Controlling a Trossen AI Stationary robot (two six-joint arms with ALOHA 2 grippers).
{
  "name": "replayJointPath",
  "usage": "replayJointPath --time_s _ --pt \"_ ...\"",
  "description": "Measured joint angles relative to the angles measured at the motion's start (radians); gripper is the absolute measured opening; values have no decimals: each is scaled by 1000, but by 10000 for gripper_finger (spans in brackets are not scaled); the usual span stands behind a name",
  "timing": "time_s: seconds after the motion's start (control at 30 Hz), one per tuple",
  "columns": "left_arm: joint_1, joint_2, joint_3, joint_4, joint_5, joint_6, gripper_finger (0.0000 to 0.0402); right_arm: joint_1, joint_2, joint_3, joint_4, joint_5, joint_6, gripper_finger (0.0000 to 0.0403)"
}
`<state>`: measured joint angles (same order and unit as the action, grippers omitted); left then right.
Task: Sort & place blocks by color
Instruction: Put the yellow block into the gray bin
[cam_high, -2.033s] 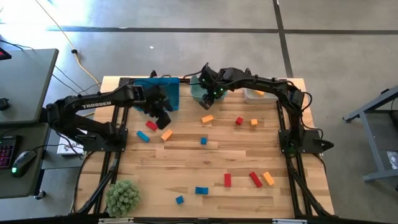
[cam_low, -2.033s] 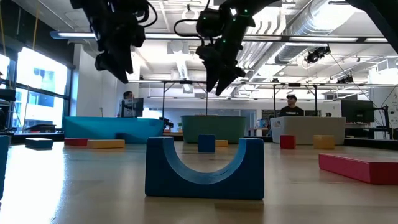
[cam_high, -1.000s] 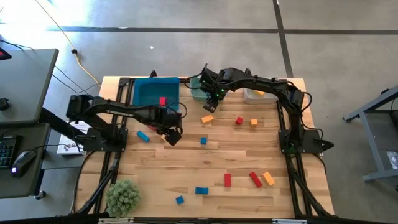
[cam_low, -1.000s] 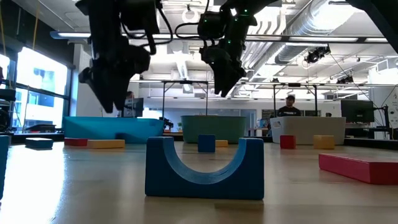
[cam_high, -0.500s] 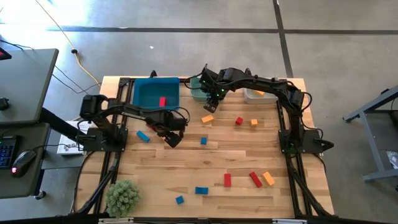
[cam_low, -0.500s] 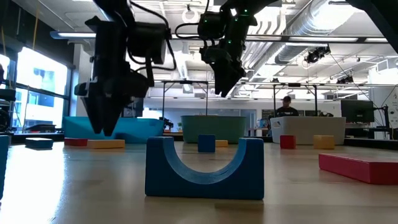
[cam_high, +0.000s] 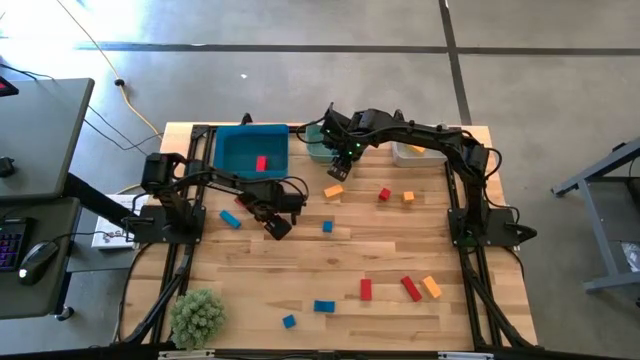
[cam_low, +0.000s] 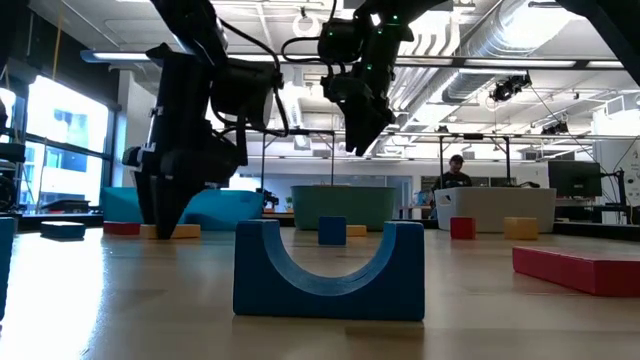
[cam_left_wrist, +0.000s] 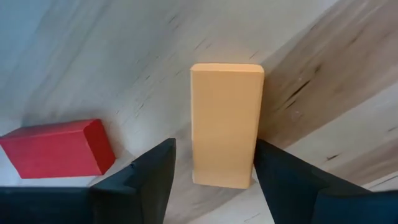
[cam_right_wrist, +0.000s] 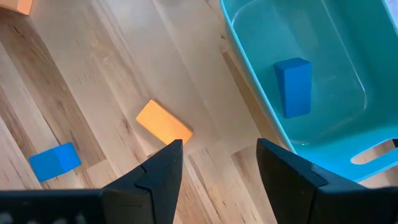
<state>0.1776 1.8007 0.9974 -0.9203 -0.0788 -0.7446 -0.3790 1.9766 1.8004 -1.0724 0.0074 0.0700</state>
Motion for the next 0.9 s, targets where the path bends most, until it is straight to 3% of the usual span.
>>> replayJointPath --time_s 0.3,0.6,0.9 --pt "30 0 0 4 49 136 97 0 0 0 0 0 7 193" --pt "31 -56 -11 43 42 264 97 0 0 0 0 -42 59 193" --pt "40 -230 -8 180 28 315 97 0 0 0 1 -178 114 193"
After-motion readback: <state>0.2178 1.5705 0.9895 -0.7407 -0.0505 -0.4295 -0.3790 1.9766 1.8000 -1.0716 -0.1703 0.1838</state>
